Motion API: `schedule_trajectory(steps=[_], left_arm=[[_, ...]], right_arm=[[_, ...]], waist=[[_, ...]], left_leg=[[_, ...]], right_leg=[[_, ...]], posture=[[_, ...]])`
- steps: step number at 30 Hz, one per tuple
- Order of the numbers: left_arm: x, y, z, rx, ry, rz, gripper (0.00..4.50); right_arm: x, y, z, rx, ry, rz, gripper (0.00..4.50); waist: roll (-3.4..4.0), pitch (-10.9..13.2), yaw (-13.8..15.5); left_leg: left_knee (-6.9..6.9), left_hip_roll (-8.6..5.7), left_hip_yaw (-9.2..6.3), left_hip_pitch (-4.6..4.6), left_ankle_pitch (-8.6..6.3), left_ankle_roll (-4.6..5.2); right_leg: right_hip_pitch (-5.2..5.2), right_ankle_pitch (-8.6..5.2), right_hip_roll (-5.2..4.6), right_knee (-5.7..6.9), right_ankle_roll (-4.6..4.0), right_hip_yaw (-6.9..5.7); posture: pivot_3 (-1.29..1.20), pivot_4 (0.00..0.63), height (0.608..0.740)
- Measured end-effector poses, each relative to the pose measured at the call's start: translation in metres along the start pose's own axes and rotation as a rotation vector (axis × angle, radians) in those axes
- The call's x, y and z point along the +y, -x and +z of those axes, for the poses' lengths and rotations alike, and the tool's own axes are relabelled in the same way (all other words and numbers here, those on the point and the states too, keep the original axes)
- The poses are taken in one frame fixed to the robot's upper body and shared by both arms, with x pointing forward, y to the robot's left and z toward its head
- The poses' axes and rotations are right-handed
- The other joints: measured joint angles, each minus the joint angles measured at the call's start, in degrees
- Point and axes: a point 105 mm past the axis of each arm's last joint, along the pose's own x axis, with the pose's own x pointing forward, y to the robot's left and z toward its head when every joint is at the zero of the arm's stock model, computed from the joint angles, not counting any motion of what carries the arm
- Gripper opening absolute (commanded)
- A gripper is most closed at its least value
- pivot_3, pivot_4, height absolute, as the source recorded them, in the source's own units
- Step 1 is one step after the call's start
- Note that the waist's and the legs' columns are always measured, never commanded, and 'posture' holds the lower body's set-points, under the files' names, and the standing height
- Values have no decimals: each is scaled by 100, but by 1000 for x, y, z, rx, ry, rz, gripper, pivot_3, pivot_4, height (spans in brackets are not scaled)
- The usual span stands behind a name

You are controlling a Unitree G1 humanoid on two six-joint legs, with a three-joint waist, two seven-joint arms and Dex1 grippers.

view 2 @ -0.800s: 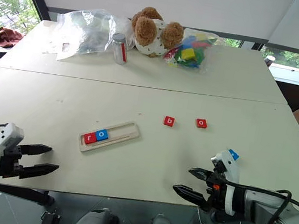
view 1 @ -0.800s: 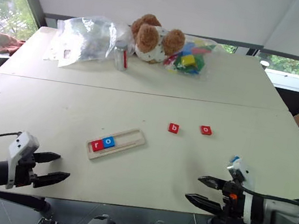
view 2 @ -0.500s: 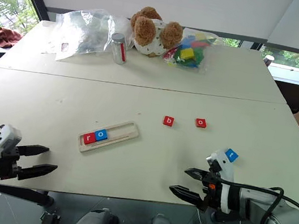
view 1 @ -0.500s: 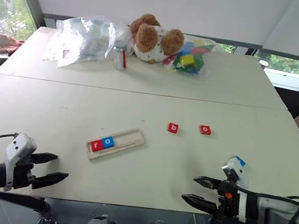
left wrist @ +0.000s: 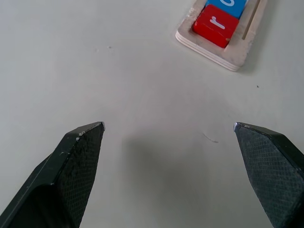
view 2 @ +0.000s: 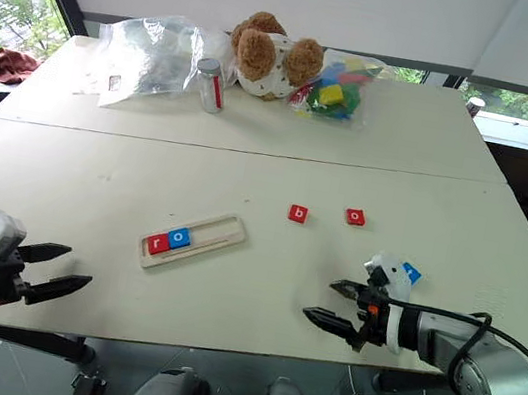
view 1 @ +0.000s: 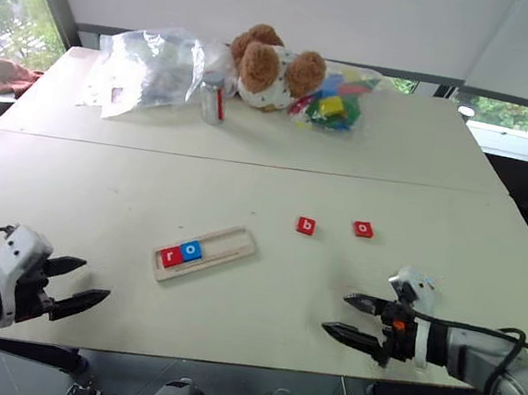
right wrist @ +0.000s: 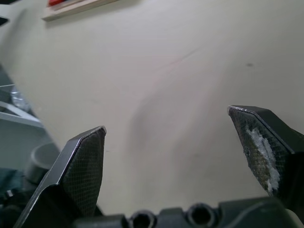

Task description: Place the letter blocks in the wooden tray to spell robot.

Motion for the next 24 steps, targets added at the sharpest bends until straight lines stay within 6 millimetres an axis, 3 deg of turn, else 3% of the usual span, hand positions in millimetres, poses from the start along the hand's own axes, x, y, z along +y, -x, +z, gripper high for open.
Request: schedule_trajectory(steps=[3,6,8,9,11,17,24], left_arm=[[13,3,11,0,-40,6,4500],[26,1,44,-26,-171,-19,4500],[19,-5,65,-65,-262,-71,4500],[17,-13,68,-64,-283,-111,4500],[3,-41,75,-86,-327,-214,4500],[-28,-80,62,-107,-366,-357,4500],[-29,-93,38,-53,-382,-368,4500]], right_arm=[[-10,-2,9,-8,25,-27,4484],[-10,-7,35,-63,67,-7,4484],[-3,-13,58,-131,109,28,4484],[-2,-16,59,-135,100,30,4484],[11,-34,66,-128,137,87,4484],[38,-42,56,-54,205,167,4484],[45,-41,47,-18,212,169,4484]], waist=[[0,1,14],[1,1,9],[6,0,-5],[5,-1,-7],[6,0,9],[4,1,-17],[3,0,-2]], left_leg=[[0,0,-1,-2,1,-1],[7,-1,-1,-3,1,-1],[5,-3,1,-4,-1,0],[-21,-3,2,-2,-2,2],[-36,-6,2,-15,5,-7],[-46,-7,8,-20,4,-4],[-42,-6,7,-8,6,-3]], right_leg=[[-4,0,0,5,0,-3],[-3,1,0,7,-1,-3],[-3,4,-1,3,4,0],[-4,11,-1,-18,17,-2],[-23,13,-1,-23,20,-9],[-31,13,2,-31,21,-11],[-16,14,2,-32,22,-12]], posture=[[0,150,740],[0,150,740],[0,150,740],[0,150,740],[0,150,740],[0,150,740],[0,150,740]])
